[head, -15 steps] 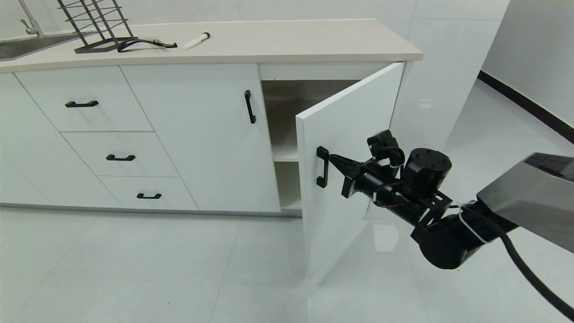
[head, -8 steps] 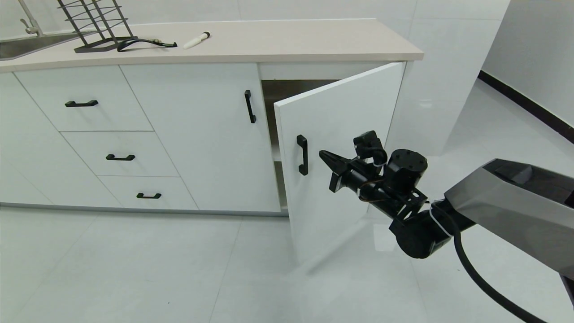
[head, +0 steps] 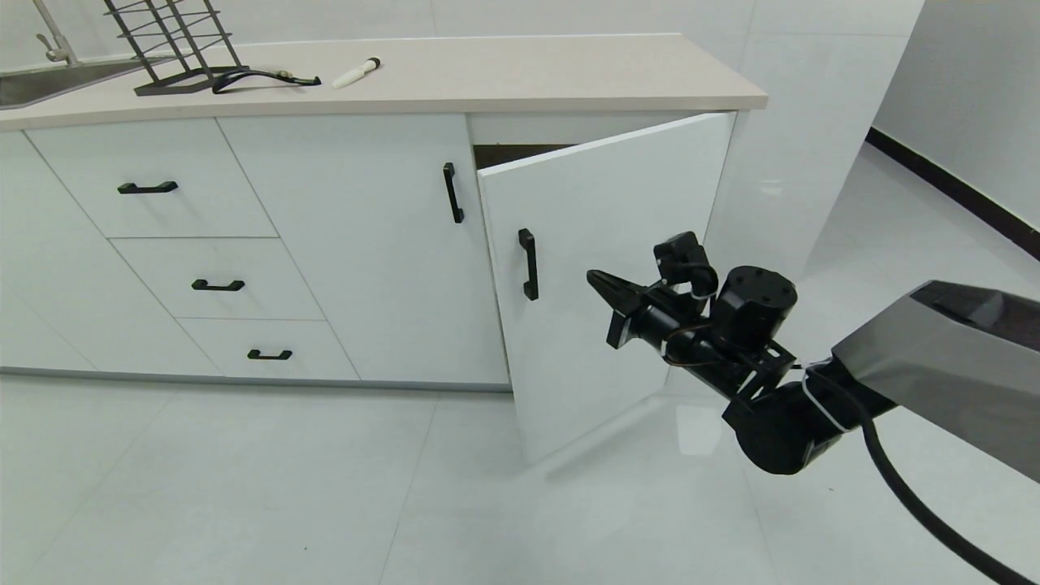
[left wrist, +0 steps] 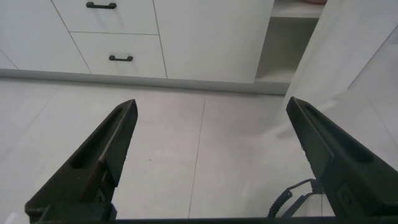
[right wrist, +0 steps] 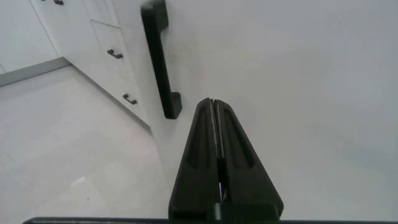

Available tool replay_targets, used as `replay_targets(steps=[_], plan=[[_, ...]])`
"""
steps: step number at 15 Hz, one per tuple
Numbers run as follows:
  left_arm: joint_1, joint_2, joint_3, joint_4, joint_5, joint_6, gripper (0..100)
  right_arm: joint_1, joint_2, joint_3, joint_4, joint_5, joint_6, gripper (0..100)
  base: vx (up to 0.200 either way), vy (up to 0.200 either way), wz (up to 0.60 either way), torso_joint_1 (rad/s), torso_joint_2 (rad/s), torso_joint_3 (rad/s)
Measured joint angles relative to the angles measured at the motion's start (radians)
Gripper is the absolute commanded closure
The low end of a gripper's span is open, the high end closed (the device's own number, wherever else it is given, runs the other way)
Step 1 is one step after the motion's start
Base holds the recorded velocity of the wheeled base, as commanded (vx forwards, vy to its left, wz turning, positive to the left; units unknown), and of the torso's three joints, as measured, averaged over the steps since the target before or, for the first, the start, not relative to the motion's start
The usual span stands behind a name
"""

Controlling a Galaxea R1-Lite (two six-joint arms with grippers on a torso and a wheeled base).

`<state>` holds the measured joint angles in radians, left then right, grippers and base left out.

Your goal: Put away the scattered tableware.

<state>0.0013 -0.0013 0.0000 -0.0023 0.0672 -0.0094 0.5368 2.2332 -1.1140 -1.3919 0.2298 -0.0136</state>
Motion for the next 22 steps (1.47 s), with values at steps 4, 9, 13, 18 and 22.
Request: replay_targets(steps=[4,9,13,18,22], plan=[[0.000,0.000,0.000,-0.001,0.000,-0.001,0,-0.001,-0.097,0.102,-0.001,0.000,0.000,100,0.000,0.000,0.00,0.000,0.00,0.000],[0.000,0.000,0.000,-0.001,0.000,-0.001,0,0.000,-0.206,0.222,-0.002,0.000,0.000,100,0.000,0.000,0.00,0.000,0.00,0.000],[0.000,0.000,0.000,-0.002,-0.001,0.000,0,0.000,-0.309,0.345,-0.006,0.001,0.000,100,0.000,0.000,0.00,0.000,0.00,0.000],[0.000,0.000,0.000,-0.001,-0.003,0.000,0,-0.152,-0.685,0.772,-0.001,0.001,0.000,100,0.000,0.000,0.00,0.000,0.00,0.000],[0.000,0.000,0.000,0.000,-0.009,0.002,0,-0.309,-1.118,1.028,0.105,0.009,-0.022,100,0.000,0.000,0.00,0.000,0.00,0.000]])
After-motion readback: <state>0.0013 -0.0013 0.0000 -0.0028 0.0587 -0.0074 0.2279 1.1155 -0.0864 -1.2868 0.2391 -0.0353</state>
